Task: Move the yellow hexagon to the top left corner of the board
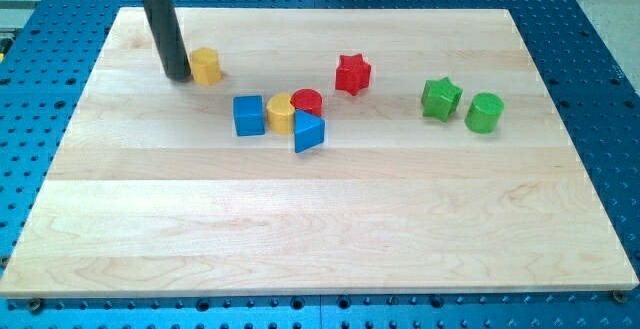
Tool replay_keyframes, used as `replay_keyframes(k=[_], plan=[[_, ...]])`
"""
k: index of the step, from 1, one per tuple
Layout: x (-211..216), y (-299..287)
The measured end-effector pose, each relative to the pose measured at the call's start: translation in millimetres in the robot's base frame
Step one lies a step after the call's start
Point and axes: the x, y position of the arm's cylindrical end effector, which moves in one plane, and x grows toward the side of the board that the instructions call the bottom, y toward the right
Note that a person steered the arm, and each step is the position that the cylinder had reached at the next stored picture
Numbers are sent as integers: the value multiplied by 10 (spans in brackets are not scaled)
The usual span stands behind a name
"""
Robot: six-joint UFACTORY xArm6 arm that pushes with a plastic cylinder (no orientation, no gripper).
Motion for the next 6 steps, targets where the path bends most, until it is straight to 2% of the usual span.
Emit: replay_keyframes(k=[1,2,4,5,6], plan=[[295,7],[218,486],[-581,64],[-592,467],[-775,625]])
